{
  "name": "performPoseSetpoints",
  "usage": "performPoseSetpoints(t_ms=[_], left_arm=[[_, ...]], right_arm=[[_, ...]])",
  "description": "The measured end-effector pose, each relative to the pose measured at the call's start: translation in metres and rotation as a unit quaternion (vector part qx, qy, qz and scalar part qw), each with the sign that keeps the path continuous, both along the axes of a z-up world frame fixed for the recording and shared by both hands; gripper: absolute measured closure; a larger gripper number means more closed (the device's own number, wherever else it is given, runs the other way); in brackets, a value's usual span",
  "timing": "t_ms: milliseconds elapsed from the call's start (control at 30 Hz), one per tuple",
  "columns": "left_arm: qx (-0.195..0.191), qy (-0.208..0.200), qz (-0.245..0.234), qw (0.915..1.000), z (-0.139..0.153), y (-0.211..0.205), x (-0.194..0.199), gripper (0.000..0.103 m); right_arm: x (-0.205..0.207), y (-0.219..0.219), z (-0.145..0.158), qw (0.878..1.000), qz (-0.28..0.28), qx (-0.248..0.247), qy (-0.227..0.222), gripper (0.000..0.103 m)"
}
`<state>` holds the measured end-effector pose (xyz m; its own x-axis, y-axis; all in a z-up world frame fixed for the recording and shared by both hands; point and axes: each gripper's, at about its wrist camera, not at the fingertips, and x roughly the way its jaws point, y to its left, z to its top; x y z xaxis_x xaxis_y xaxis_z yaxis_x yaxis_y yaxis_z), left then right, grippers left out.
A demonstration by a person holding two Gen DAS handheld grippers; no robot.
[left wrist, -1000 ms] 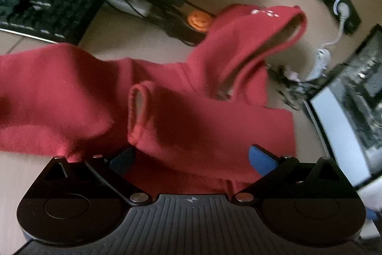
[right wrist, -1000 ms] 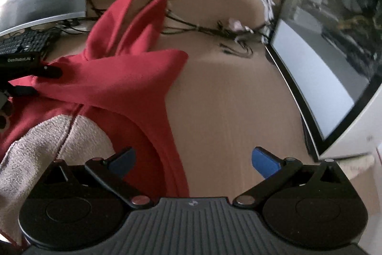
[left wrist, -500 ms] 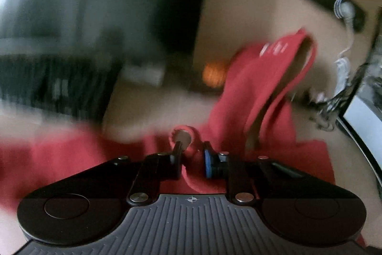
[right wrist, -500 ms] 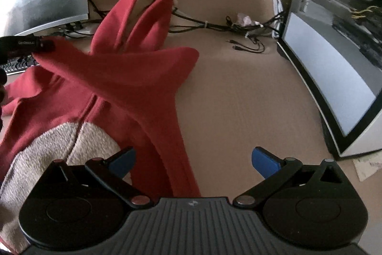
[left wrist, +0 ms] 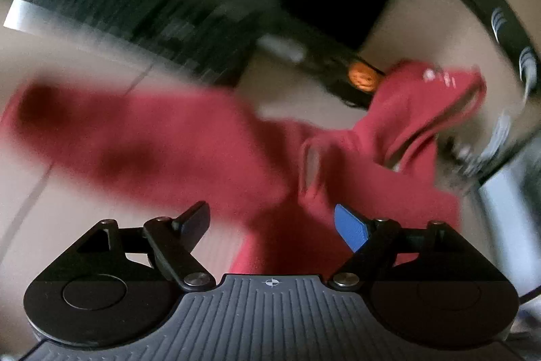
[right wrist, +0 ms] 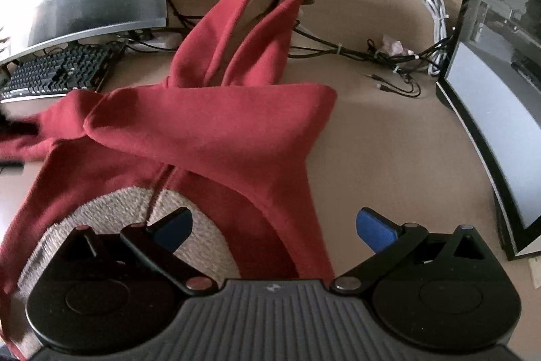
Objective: Fold clothes
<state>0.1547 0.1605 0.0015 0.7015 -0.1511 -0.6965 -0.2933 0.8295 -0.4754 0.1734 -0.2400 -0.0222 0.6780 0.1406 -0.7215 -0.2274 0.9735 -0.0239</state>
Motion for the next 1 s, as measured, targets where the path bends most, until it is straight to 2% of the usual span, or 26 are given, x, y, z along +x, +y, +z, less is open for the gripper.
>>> performPoseSetpoints(t_ms=[67,133,200,333,433,533,733,800,867,967,1000], left_arm=[[-0.086,0.024,0.028,0.9956,-0.009,0.025,-0.022,0.017],[-0.136,0.031,0.056,0.9886,-0.023,0.044,-0.032,0.017],[-0.154,0.035,0.082,0.9841,-0.033,0.056,-0.033,0.017],[-0.183,0.029,0.086,0.9789,-0.043,0.063,-0.021,0.015],[-0.192,0.019,0.088,0.9773,-0.046,0.058,-0.003,0.014],[-0.199,0.005,0.111,0.9736,-0.049,0.059,0.011,0.015],[-0.168,-0.060,0.196,0.9642,-0.055,0.094,0.015,0.015],[-0.147,-0.076,0.196,0.9665,-0.057,0.104,0.016,0.016],[-0.117,-0.076,0.182,0.9734,-0.055,0.105,0.021,0.022],[-0.059,-0.063,0.160,0.9833,-0.054,0.098,0.028,0.049],[-0.039,-0.054,0.154,0.9858,-0.054,0.095,0.031,0.068]], right_arm=[[0.002,0.006,0.000,1.000,-0.005,0.004,0.004,0.000],[-0.001,0.015,0.004,1.000,-0.002,-0.001,-0.002,0.000],[-0.006,0.025,0.009,1.000,0.003,-0.008,-0.011,0.000],[-0.022,0.035,0.017,0.999,0.004,-0.033,-0.025,0.000],[-0.032,0.033,0.020,0.998,-0.009,-0.051,-0.027,0.000],[-0.041,0.026,0.023,0.998,-0.029,-0.058,-0.025,0.000],[-0.052,0.017,0.026,0.996,-0.062,-0.060,-0.023,0.000],[-0.053,0.019,0.026,0.996,-0.064,-0.061,-0.023,0.000],[-0.054,0.021,0.028,0.996,-0.062,-0.060,-0.030,0.000],[-0.055,0.017,0.040,0.996,-0.063,-0.040,-0.054,0.000],[-0.053,0.012,0.047,0.995,-0.068,-0.026,-0.062,0.000]])
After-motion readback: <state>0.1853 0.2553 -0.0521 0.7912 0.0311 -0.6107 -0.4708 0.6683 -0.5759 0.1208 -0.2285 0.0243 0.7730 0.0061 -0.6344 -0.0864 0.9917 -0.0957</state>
